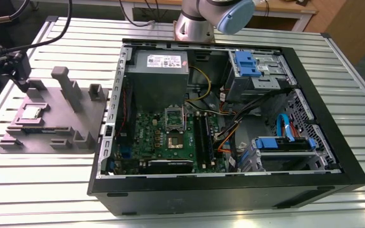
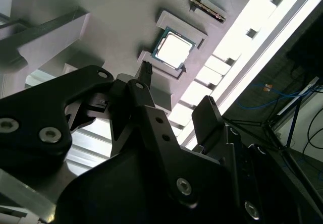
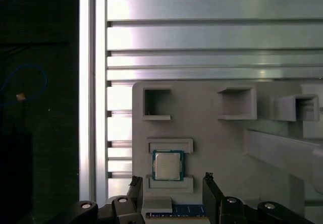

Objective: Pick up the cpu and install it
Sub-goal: 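Pick up the cpu and move it towards the insertion slot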

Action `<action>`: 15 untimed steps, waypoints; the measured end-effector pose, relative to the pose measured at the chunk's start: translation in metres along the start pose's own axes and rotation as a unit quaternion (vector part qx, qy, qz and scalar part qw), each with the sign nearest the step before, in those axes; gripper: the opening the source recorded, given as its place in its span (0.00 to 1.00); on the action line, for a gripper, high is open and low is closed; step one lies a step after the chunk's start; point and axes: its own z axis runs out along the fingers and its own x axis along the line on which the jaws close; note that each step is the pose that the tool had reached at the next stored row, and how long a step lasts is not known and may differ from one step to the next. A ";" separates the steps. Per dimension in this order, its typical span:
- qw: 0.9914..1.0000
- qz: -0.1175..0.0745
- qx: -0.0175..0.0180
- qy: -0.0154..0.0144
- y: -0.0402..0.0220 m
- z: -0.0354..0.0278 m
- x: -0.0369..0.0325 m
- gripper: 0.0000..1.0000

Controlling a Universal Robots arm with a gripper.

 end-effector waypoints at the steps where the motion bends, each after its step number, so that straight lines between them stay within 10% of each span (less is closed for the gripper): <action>1: 1.000 0.000 0.000 0.000 0.0000 0.0002 0.0000 0.59; 15: 1.000 0.000 0.000 0.000 -0.0002 0.0038 0.0000 0.59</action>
